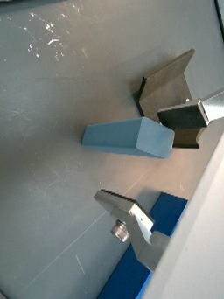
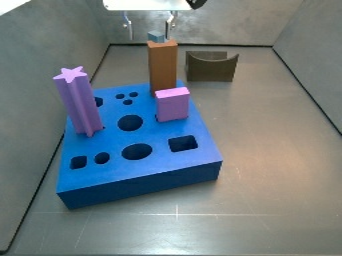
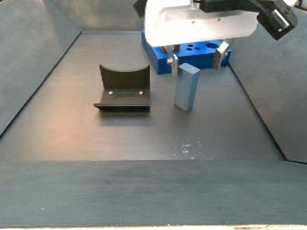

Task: Pick up the rectangle object. Move to above the board. Insert the rectangle object.
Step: Pick up the rectangle object.

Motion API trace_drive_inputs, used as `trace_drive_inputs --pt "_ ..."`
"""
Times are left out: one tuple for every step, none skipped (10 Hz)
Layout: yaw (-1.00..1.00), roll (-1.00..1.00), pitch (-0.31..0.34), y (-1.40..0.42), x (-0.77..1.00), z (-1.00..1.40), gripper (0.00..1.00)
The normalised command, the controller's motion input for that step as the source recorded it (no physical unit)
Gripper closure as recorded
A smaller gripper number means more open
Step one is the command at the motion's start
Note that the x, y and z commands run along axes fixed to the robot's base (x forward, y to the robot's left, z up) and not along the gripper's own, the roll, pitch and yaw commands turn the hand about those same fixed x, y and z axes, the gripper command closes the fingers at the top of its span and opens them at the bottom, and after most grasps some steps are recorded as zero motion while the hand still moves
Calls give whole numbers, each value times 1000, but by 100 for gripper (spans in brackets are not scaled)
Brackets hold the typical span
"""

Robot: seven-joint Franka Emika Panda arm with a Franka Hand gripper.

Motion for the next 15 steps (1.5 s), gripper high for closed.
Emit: trace_drive_inputs --pt "497 -234 0 0 -209 -177 0" --pt "980 -251 -69 0 -63 -289 0" --pt "1000 -120 0 0 0 -294 0" --pt "1000 -123 0 0 0 -283 0" --pt "726 -180 -183 0 -109 -43 0" --pt "0 -34 0 0 0 -17 0" --pt "389 -814 0 351 49 -269 0" --pt "426 -851 0 269 80 -200 0" --pt "0 0 0 -23 0 0 0" --pt "-17 0 0 -291 309 -234 0" --pt "-91 0 0 -229 431 -371 0" --pt "-14 0 0 0 0 0 0" --pt "11 0 0 0 0 -17 0" --pt "477 -423 0 220 223 -260 0" --pt "0 0 0 0 0 0 100"
